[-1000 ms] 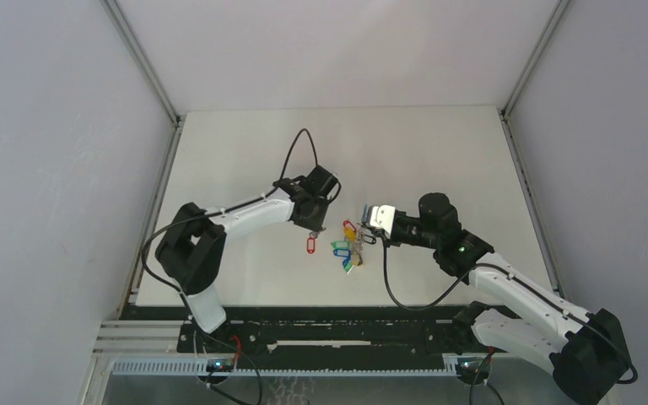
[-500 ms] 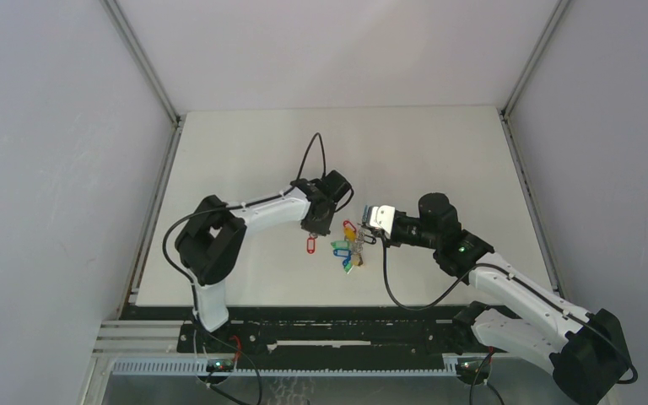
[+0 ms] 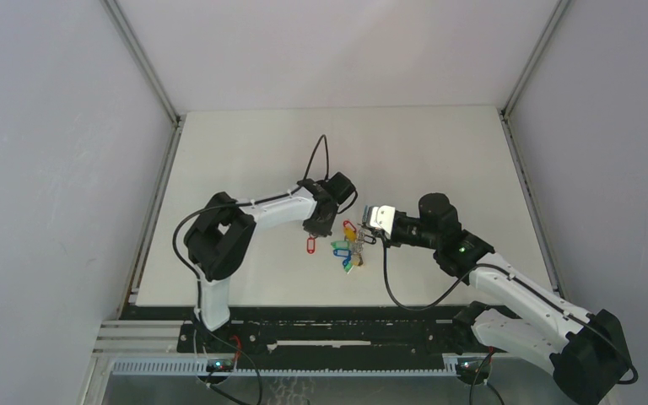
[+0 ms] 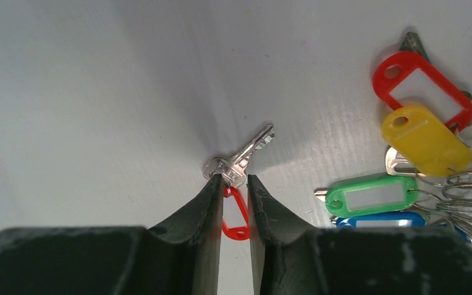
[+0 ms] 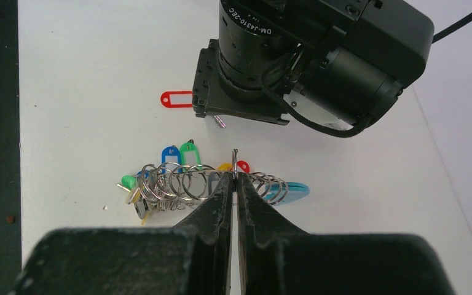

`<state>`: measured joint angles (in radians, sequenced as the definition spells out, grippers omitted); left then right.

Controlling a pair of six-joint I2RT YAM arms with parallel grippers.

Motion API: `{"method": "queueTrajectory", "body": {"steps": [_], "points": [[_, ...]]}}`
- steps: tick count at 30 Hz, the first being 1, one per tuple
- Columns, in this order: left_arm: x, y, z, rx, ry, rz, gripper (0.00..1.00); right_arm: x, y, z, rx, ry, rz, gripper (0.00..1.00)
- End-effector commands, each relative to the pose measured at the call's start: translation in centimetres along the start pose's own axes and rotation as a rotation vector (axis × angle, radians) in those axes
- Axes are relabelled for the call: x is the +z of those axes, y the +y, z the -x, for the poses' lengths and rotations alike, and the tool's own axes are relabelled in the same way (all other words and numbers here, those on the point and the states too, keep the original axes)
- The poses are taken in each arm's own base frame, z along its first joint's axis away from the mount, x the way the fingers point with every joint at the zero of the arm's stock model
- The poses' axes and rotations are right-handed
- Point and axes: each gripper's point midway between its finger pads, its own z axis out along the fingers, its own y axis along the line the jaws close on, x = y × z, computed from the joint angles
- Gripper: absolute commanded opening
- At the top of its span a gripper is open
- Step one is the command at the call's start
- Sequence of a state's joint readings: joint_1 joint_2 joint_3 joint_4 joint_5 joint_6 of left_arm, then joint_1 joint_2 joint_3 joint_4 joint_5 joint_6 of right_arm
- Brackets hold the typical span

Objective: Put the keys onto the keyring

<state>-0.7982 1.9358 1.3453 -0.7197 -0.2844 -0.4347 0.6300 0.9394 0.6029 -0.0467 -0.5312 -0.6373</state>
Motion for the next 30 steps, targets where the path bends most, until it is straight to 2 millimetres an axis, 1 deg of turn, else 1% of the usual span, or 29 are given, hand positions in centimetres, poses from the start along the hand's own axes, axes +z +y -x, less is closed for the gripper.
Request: {"method": "queueTrajectory", "body": {"steps": [1,6,11,13,16,18,25,30], "points": [[-0.81,0.06,1.66,-0.015,-0.047,0.032,0.25,-0.37,-1.22,2.41,-0.062,-0.07,-0.043,0.0],[-0.73,0.31,1.57,-0.012,-0.046,0.049,0.25,-0.37,-1.2,2.42,-0.063,-0.071,-0.042,0.0],[-0.68,0.36,1.4,-0.008,-0.04,0.053,0.21,-0.37,-1.21,2.41,-0.063,-0.07,-0.042,0.0],[-0.65,0.4,1.31,-0.006,-0.038,0.056,0.18,-0.4,-1.22,2.45,-0.064,-0.071,-0.043,0.0],[-0.64,0.39,1.24,-0.006,-0.035,0.055,0.17,-0.39,-1.18,2.43,-0.063,-0.071,-0.042,0.0],[-0.62,0.47,1.2,-0.006,-0.033,0.057,0.14,-0.41,-1.18,2.52,-0.065,-0.073,-0.042,0.0],[-0.46,0.64,0.77,-0.002,-0.019,0.068,0.13,-0.4,-1.15,2.49,-0.064,-0.073,-0.042,0.0],[-0.42,0.57,0.75,0.0,-0.017,0.065,0.02,-0.4,-1.14,2.5,-0.064,-0.072,-0.042,0.0]]}}
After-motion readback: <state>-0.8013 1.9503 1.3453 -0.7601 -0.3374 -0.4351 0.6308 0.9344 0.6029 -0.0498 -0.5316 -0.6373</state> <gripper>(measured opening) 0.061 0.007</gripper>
